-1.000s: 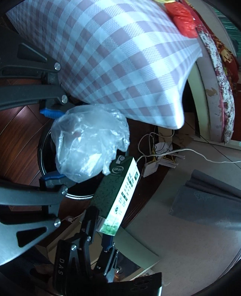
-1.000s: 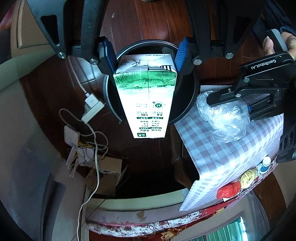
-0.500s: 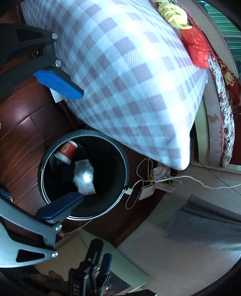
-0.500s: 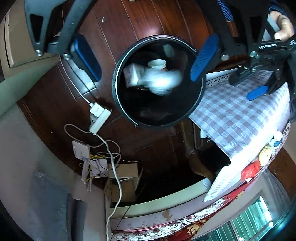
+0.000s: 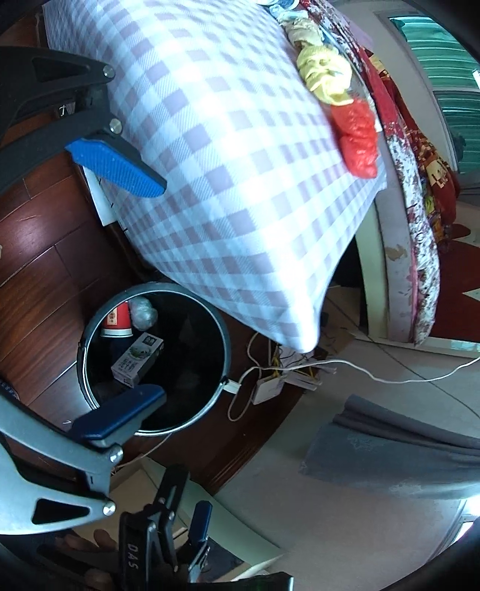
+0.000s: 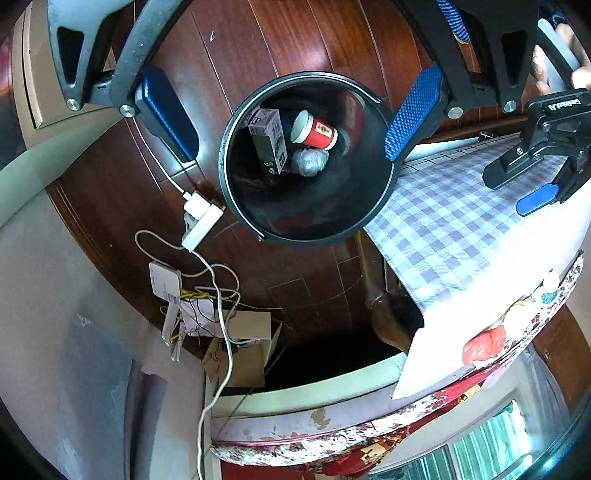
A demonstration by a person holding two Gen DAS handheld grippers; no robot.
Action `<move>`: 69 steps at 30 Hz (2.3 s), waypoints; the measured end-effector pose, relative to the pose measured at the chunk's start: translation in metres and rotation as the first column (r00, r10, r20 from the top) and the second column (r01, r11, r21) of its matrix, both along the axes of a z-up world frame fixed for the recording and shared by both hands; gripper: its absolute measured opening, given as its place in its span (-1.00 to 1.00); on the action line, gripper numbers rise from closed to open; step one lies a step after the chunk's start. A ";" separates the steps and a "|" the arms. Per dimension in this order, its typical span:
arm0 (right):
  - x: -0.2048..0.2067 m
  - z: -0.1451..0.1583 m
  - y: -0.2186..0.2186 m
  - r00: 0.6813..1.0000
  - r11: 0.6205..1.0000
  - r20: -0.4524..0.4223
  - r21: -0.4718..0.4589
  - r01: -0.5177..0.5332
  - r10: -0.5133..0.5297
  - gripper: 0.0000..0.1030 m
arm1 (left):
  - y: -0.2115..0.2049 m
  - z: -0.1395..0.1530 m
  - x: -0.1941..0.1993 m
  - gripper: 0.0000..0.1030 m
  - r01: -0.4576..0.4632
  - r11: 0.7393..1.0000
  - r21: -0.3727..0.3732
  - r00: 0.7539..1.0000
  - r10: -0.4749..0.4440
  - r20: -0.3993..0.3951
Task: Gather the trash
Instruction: 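Carry the bag and carton over the black bin and release both, then grasp the yellow cloth with the left tool while the right tool grasps the red plastic bag, then carry the yellow cloth and red bag over the black bin and release both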
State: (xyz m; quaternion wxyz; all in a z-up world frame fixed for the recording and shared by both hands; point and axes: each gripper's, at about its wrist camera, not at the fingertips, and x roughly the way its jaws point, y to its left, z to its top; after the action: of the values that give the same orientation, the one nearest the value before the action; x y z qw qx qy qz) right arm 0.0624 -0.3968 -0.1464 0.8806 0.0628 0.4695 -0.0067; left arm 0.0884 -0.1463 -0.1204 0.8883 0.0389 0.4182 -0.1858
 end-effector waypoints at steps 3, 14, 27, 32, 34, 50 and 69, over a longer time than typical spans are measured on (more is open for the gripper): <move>-0.001 0.009 0.009 1.000 1.000 0.020 -0.006 -0.013 0.013 0.98 | 0.005 0.010 -0.002 0.97 -0.010 1.000 -0.004 1.000 0.011 0.025; 0.008 0.046 0.050 0.990 0.997 0.114 -0.025 -0.077 0.079 0.98 | 0.047 0.038 0.004 0.97 -0.081 0.997 -0.021 0.994 0.082 0.074; 0.076 0.086 0.134 0.940 0.962 0.204 -0.049 -0.269 0.273 0.97 | 0.148 0.063 0.054 0.93 -0.281 0.958 -0.058 0.948 0.286 0.138; 0.118 0.093 0.172 0.908 0.934 0.218 -0.078 -0.349 0.357 0.71 | 0.170 0.065 0.085 0.73 -0.320 0.945 -0.066 0.933 0.327 0.153; 0.138 0.091 0.187 0.896 0.920 0.208 -0.091 -0.382 0.393 0.67 | 0.174 0.064 0.103 0.65 -0.326 0.943 -0.066 0.931 0.332 0.150; 0.274 0.054 0.260 0.858 0.864 0.103 -0.046 -0.501 0.503 0.12 | 0.176 0.031 0.206 0.25 -0.302 0.950 -0.082 0.952 0.304 0.025; 0.235 0.066 0.236 0.876 0.890 0.191 0.017 -0.455 0.444 -0.51 | 0.172 0.049 0.147 -0.36 -0.237 0.967 -0.096 0.965 0.246 0.091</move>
State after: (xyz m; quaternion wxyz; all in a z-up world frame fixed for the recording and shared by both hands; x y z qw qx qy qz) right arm 0.2973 -0.1606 -0.0801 0.8950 -0.0205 0.3886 0.2181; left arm 0.2349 0.0256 -0.0714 0.9253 -0.0405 0.3658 -0.0914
